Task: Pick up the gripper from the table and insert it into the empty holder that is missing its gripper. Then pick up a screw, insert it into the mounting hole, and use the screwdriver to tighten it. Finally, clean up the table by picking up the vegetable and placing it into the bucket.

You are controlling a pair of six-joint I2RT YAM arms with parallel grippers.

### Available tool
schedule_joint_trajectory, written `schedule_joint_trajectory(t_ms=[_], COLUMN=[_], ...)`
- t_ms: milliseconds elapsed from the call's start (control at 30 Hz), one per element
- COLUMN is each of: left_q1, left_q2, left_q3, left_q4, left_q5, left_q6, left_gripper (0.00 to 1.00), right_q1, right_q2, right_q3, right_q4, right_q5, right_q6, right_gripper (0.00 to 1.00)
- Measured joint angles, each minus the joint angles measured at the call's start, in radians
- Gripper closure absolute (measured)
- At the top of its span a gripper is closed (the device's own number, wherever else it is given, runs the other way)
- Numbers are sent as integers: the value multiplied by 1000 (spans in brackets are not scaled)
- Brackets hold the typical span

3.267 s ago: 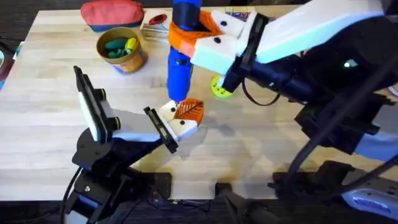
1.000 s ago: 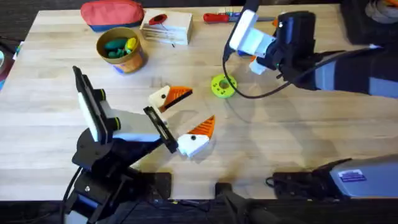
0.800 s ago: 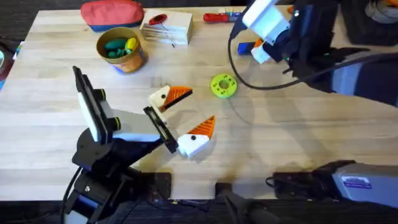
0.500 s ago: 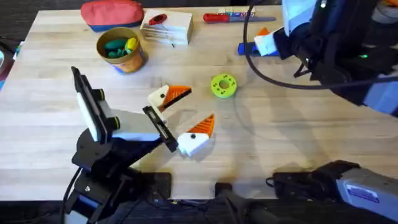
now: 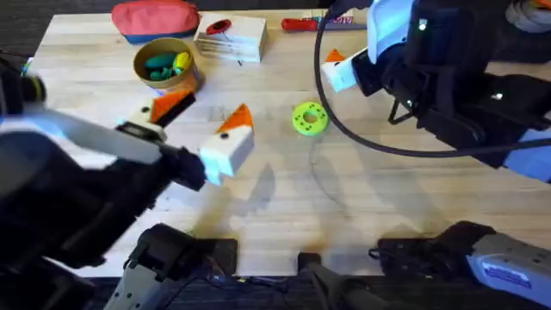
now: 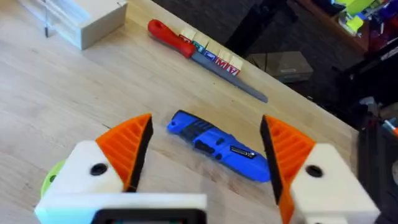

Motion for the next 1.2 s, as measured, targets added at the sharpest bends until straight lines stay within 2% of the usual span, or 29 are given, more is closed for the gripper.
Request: schedule_joint_trajectory(t_ms=[100, 200, 300, 467, 567, 733, 867, 1067, 1200], left_q1=[0, 0, 0, 10, 52, 192, 324, 518, 646], left_q2=[129, 257, 273, 331, 418, 589, 664, 733, 790], left_q3=[115, 211, 212, 213, 223, 242, 243, 245, 238], left_q4=[-45, -44, -52, -116, -199, -371, -446, -459, -493], left_q5=[-50, -56, -79, -239, -304, -346, -353, -344, -307], left_q6=[-6, -7, -19, -170, -296, -529, -671, -776, -854], left_gripper=[72, 70, 71, 70, 70, 70, 68, 69, 69], right_q1=[3, 2, 2, 2, 2, 2, 2, 2, 2], right_q2=[0, 0, 0, 0, 0, 0, 0, 0, 0], right_q3=[0, 0, 0, 0, 0, 0, 0, 0, 0], right_q4=[0, 0, -1, 0, -1, -1, -1, -1, -1], right_q5=[0, 0, 0, 0, 0, 0, 0, 0, 0], right_q6=[1, 1, 1, 1, 1, 1, 1, 1, 1], right_gripper=[10, 10, 10, 10, 10, 10, 9, 11, 11])
